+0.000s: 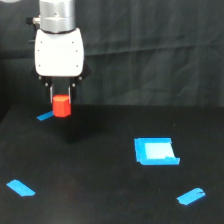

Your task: Pick up the red object from the table

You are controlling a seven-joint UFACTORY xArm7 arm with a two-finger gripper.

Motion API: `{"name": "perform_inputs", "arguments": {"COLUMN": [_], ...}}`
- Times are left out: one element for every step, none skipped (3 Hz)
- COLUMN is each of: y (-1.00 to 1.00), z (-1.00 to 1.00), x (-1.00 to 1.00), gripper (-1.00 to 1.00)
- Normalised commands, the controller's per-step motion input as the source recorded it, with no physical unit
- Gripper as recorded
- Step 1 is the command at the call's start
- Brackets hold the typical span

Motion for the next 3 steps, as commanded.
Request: {"name": "perform_inputs", "arguments": {"y": [0.04, 0.01, 0.00], "z": [0.58, 0.36, 0.27], "x": [0.03, 0.00, -0.01], "gripper": [-0.99, -0.99, -0.99]}}
